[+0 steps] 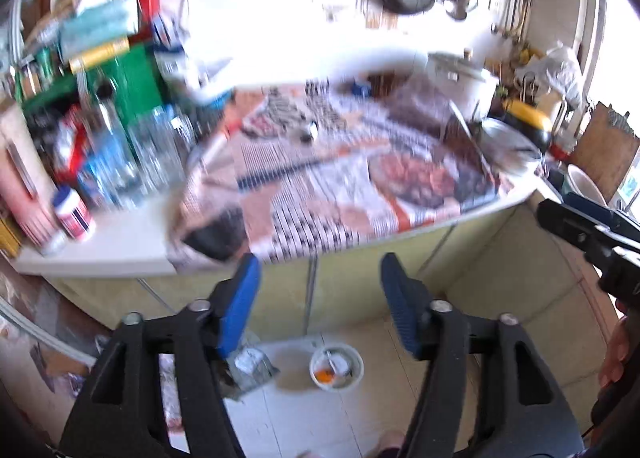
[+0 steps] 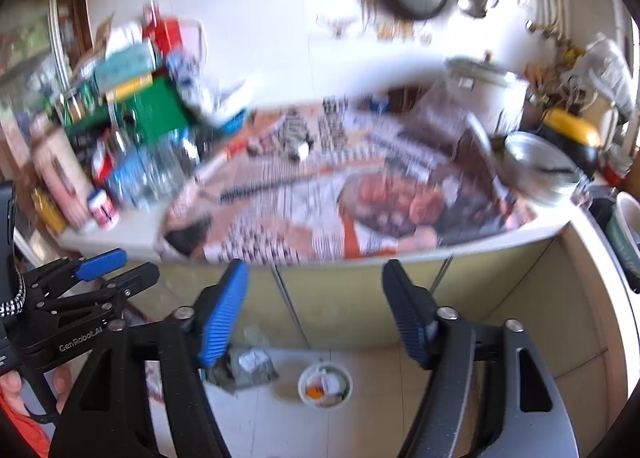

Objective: Collect trash
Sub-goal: 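Raise both tools back toward the counter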

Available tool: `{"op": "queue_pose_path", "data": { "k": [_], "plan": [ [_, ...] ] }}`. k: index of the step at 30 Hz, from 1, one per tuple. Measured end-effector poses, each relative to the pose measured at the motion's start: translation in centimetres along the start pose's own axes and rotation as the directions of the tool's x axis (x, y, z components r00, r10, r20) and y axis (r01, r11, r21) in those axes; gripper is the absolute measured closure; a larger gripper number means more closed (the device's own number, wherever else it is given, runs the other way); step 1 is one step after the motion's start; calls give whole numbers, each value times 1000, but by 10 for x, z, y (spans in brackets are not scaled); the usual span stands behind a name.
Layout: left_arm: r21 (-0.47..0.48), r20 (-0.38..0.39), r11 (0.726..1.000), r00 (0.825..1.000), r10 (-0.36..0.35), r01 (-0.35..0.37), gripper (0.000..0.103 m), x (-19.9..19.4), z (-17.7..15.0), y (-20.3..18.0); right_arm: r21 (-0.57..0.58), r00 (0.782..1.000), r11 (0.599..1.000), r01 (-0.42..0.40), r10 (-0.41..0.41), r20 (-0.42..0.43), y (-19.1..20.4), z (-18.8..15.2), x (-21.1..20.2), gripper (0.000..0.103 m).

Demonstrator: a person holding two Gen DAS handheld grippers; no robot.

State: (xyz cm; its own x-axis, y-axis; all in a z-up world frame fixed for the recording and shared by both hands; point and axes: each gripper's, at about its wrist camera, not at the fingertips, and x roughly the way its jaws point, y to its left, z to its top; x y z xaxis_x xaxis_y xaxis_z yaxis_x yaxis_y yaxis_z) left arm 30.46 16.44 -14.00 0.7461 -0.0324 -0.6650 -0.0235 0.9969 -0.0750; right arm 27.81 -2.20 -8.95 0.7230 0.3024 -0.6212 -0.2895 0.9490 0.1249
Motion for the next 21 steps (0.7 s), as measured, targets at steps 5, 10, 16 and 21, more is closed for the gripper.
{"op": "queue_pose_path", "data": {
  "k": [5, 10, 16, 21],
  "plan": [
    [13, 50, 1000, 999, 9, -9, 33, -13, 32, 6, 0, 994, 998, 66, -66, 93, 4, 31, -20, 18],
    [28, 96, 999, 995, 28, -31, 21, -4, 60, 5, -35, 983, 992, 121, -115, 142, -5, 54, -16, 11],
    [14, 99, 997, 993, 68, -70, 15, 56, 103, -5, -70, 980, 987, 144, -132, 150, -36, 83, 30, 8],
    [-28, 68, 992, 990, 122, -121, 14, 127, 150, -14, -79, 988, 993, 86, -75, 133, -83, 127, 90, 6]
  ]
}}
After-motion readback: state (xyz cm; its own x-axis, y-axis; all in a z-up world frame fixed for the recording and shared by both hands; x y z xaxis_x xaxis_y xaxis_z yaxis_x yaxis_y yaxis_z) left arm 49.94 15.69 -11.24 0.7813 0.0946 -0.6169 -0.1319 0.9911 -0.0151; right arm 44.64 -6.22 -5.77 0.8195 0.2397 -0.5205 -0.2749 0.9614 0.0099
